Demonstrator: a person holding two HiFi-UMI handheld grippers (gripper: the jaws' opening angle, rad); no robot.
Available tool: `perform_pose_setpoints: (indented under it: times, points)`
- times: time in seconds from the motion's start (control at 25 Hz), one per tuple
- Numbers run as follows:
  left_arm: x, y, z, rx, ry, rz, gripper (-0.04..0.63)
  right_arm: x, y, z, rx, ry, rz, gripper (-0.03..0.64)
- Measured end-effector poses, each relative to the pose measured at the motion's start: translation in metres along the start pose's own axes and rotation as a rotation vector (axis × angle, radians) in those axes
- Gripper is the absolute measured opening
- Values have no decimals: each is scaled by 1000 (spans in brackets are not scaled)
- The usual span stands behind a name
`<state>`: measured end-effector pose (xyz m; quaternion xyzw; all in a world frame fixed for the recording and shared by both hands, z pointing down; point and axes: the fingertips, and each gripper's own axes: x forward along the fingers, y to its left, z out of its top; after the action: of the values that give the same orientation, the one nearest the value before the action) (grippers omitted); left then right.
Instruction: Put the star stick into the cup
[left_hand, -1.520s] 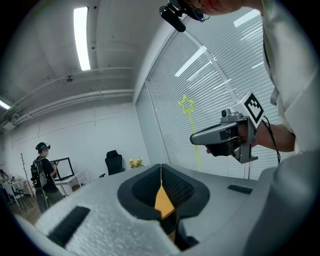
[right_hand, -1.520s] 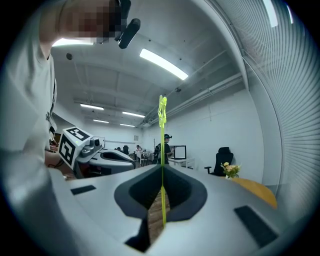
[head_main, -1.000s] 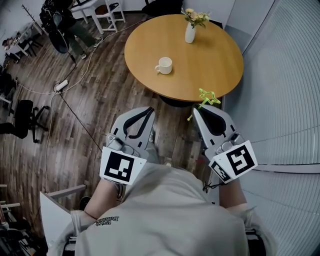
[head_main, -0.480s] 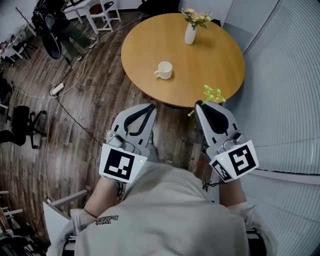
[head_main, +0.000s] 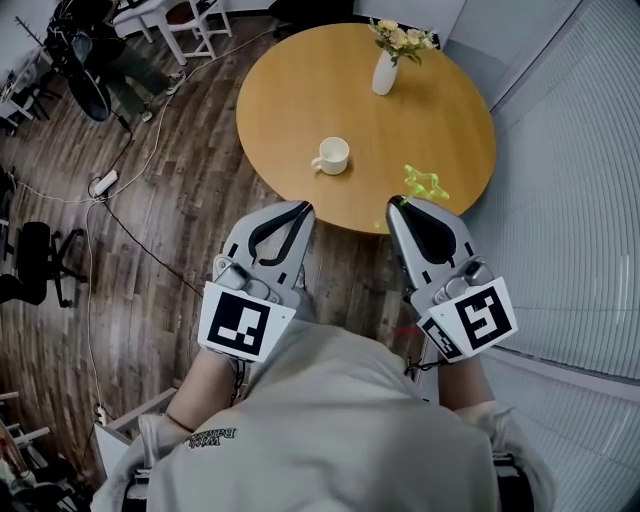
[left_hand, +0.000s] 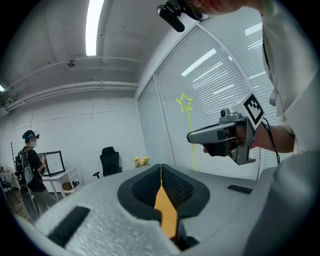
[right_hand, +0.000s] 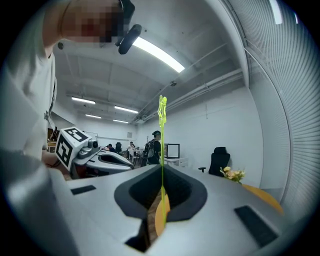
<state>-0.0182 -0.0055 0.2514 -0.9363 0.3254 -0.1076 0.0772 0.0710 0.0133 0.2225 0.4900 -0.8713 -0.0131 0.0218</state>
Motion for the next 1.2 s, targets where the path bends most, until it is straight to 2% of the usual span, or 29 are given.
perform_pose_setpoints:
  times: [0.16,0.76,1.2]
  points:
    - [18,22,-9,2,10,-18,23,24,-13,-3,3,-1,-15,31]
    - [75,145,-16,11,-11,-92,23,140,-55,12,-5,-3,-118,31]
    - [100,188,-25,19,-19,-161,23,186,-70,14,-7,8,-180,31]
